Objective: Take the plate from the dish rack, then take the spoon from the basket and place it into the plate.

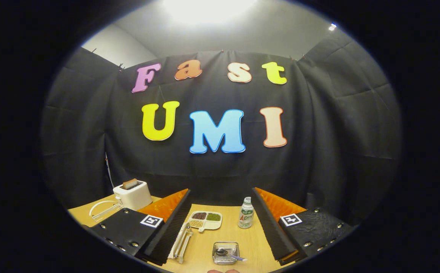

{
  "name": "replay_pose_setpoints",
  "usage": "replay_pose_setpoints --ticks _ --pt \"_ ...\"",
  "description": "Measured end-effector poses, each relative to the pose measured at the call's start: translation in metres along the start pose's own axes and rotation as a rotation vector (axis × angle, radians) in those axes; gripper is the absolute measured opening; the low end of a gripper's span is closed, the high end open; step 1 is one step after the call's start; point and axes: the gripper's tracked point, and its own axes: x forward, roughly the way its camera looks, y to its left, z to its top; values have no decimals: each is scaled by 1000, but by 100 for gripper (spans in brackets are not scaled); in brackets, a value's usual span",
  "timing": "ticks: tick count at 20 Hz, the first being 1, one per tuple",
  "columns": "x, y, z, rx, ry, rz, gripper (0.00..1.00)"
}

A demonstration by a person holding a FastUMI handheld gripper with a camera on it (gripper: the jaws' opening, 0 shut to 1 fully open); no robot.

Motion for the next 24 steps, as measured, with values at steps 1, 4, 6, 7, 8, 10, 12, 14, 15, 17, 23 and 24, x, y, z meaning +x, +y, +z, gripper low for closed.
replay_pose_setpoints --ticks 1,4,6,7,8,10,12,14,15,17,23,24 --pt "4 9 -2 4 22 11 97" --pt "13 39 -11 26 93 66 97" --pt "19 53 -19 40 140 86 97" --pt "21 61 -24 47 176 96 97" --pt "24 69 -30 54 211 107 97" --pt "27 84 -40 83 283 132 97" --pt "30 94 -54 108 372 132 97" --pt "33 108 -68 142 463 142 97" --pt "35 114 -73 162 503 147 97" --pt "37 126 -84 199 587 157 97" --pt "48 154 -116 272 811 154 98" --pt "53 160 -123 260 843 148 98"
